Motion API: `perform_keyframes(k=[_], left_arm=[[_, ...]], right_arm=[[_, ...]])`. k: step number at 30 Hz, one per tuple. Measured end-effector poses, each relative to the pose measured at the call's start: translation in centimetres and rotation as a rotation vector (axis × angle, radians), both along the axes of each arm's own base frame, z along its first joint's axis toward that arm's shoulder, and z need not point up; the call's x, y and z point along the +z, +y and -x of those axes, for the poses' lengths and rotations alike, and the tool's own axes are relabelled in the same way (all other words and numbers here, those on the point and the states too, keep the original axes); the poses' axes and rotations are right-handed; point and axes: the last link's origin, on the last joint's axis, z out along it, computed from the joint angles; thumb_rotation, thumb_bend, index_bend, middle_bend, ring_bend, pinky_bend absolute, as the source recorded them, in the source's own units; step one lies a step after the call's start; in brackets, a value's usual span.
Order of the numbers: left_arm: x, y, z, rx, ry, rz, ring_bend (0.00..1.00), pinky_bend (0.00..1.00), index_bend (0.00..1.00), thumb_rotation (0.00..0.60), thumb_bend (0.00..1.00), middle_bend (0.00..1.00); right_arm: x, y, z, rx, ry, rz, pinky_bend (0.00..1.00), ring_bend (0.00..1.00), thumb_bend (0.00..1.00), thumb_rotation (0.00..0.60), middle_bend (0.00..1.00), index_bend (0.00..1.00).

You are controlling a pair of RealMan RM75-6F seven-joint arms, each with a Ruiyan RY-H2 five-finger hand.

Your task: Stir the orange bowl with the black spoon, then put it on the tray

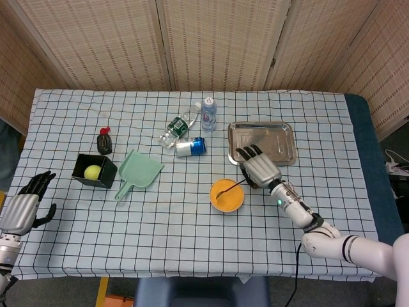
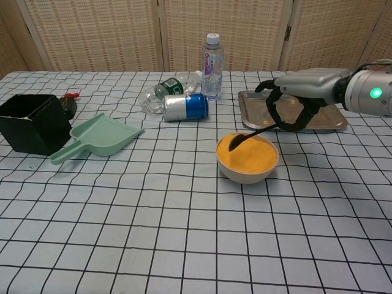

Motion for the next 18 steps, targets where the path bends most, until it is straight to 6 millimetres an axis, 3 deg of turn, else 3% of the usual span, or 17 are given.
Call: perform_keyframes(k=[11,18], left_arm=[[-0.6,0.0,-0.4,-0.014,0.008,0.017,0.00,0.21,0.00,0.600,0.48,0.00],[-0.5,0.0,-0.4,-0.015,0.006,0.018,0.00,0.21,0.00,0.600,0.48,0.00]], right_arm=[[2.7,0.6,-0.6,0.083,0.101,0.092,0.00,0.00,0.81,0.600,0.04,0.81],[2.6,0.3,-0.5,0.108,0.182,0.147,0.00,0.00,0.84,0.600,0.04,0.84]])
